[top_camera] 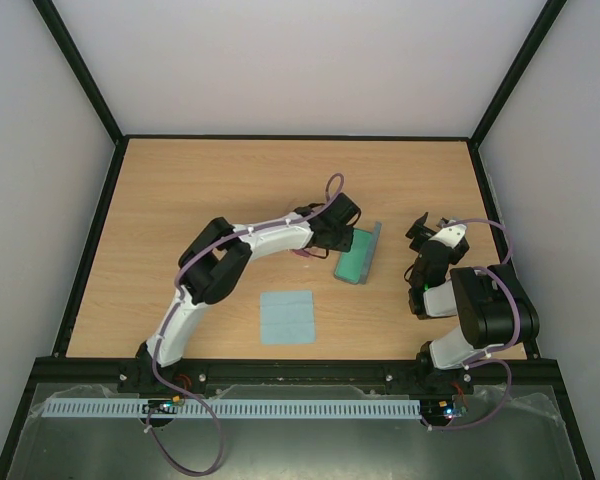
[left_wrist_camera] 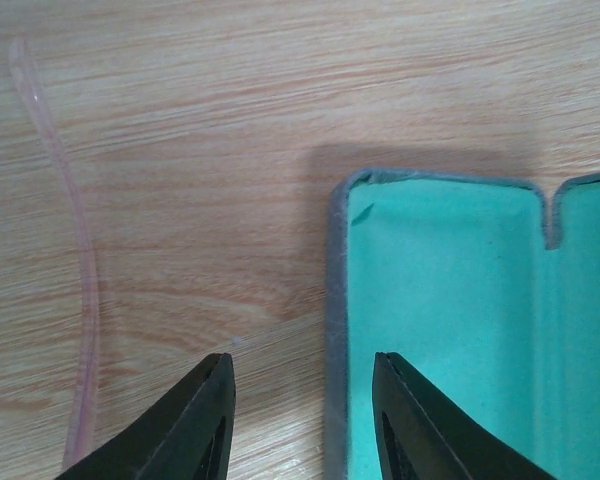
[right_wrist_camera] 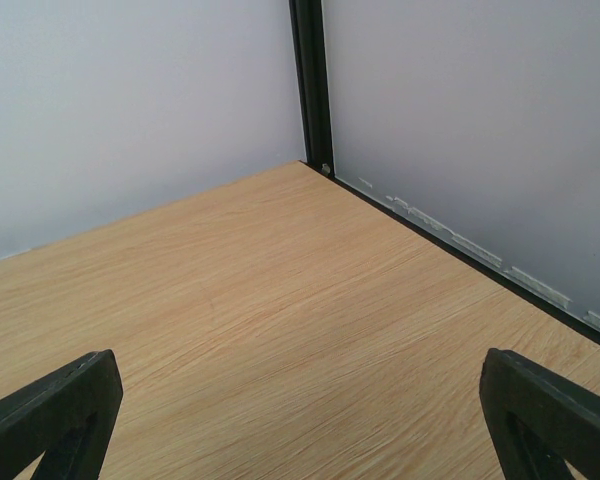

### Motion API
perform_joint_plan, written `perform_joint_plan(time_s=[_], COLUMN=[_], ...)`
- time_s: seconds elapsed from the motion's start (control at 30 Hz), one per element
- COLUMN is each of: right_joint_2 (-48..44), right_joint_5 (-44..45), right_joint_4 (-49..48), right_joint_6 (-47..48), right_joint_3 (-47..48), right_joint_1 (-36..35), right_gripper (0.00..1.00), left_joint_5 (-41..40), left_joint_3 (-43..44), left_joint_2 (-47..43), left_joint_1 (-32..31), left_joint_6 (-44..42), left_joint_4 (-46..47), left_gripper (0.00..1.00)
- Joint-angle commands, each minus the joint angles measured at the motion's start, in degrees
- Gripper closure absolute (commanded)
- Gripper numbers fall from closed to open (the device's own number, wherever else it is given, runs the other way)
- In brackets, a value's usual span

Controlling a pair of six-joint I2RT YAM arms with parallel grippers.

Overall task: Organize the sunglasses
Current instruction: Adjust the sunglasses case at the center of the board.

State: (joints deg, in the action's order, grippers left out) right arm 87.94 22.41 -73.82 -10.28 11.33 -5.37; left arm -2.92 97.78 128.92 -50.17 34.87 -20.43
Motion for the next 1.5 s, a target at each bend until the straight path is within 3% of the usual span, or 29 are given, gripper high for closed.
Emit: perform_joint_plan(time_s=[0.0, 0.27, 0.67, 1.23, 1.37, 1.47], right_joint_2=[-0.1, 0.0, 0.0, 0.0, -0.2, -3.8], right_joint_5=[0.7, 0.7, 0.7, 0.7, 0.7, 1.4], right_joint_4=[-3.0, -2.9, -2.9, -2.9, -3.2, 0.8], right_joint_6=[0.5, 0.5, 0.6, 0.5, 0.6, 0.2], right_joint_3=[-0.2, -0.2, -0.1, -0.1, -0.3, 0.0], right_joint_1=[-0.1, -0.2, -0.2, -0.1, -0.2, -0.2], right_gripper=[0.02, 0.01, 0.01, 0.01, 0.01, 0.01], left_joint_5=[-1.9, -3.6, -5.7, -3.4, -2.5, -2.4], left_joint_3=[0.4, -0.1, -10.7, -28.8, -29.9, -27.5], left_joint_2=[1.0, 1.3, -6.1, -20.0, -22.4, -23.3], left_joint_1=[0.1, -0.2, -0.2, -2.7, -3.2, -3.2], left_joint_6=[-1.1, -1.6, 0.8, 6.7, 7.0, 5.7], left_joint_4=[-1.4, -3.1, -3.2, 0.6, 1.4, -0.5], left_gripper=[0.59, 0.67, 0.68, 0.62, 0.57, 0.48])
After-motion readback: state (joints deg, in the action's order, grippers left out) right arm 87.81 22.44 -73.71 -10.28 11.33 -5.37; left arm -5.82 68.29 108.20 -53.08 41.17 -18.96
